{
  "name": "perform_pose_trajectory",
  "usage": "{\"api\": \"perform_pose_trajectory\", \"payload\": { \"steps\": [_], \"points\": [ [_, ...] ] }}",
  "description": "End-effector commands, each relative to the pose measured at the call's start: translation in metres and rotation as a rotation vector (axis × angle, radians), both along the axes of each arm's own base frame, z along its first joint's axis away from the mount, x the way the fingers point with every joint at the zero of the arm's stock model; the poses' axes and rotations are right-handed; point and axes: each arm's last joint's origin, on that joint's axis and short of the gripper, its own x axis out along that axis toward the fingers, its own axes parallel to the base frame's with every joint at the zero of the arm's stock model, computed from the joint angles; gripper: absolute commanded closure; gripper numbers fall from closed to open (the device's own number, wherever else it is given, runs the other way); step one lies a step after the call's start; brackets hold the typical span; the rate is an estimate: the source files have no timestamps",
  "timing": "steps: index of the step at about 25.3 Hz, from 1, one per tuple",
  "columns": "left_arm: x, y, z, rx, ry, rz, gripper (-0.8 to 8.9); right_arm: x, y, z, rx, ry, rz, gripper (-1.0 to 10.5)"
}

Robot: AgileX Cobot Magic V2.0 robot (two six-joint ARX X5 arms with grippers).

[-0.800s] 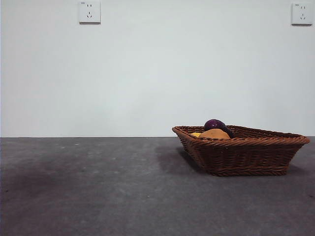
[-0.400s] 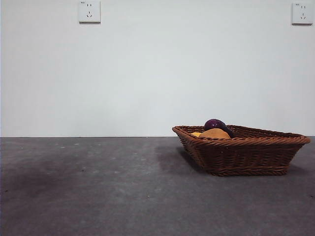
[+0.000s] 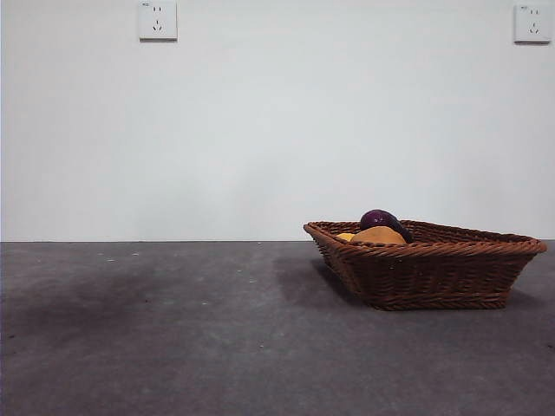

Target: Help me put the vegetables on the table into the basket

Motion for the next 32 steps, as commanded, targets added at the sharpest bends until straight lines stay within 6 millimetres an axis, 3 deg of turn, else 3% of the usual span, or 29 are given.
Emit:
{"api": "perform_pose_trajectory", "payload": {
  "steps": [1, 4, 8, 13, 16, 20, 24, 28, 32],
  "points": [
    [0.004, 0.009, 0.007, 0.108, -0.243, -0.097, 8.17, 0.016, 0.000, -0.005, 0.004, 0.073, -0.007, 9.5],
    [0.012, 0.018, 0.002, 0.114, -0.422, -0.061, 8.17, 0.036, 0.000, -0.009, 0.004, 0.126, -0.007, 9.5],
    [0.027, 0.031, -0.035, 0.129, -0.631, 0.086, 8.17, 0.068, 0.000, -0.017, 0.004, 0.212, -0.007, 9.5],
    [0.027, 0.040, -0.157, -0.083, -0.748, 0.214, 8.17, 0.131, 0.000, -0.043, 0.002, 0.391, -0.010, 9.5],
    [0.018, 0.041, -0.202, -0.145, -0.769, 0.247, 8.17, 0.165, -0.001, -0.064, -0.016, 0.494, -0.028, 9.5],
    [0.011, 0.042, -0.232, -0.128, -0.765, 0.280, 8.17, 0.198, -0.001, -0.089, -0.024, 0.605, -0.033, 9.5],
    [0.008, 0.044, -0.252, -0.104, -0.729, 0.358, 8.17, 0.218, -0.003, -0.106, -0.082, 0.672, -0.079, 9.5],
    [0.003, 0.046, -0.260, -0.066, -0.656, 0.421, 8.17, 0.224, -0.004, -0.112, -0.093, 0.686, -0.087, 9.5],
    [0.000, 0.047, -0.262, -0.063, -0.639, 0.442, 8.17, 0.233, -0.004, -0.107, -0.103, 0.574, -0.107, 9.5]
  ]
}}
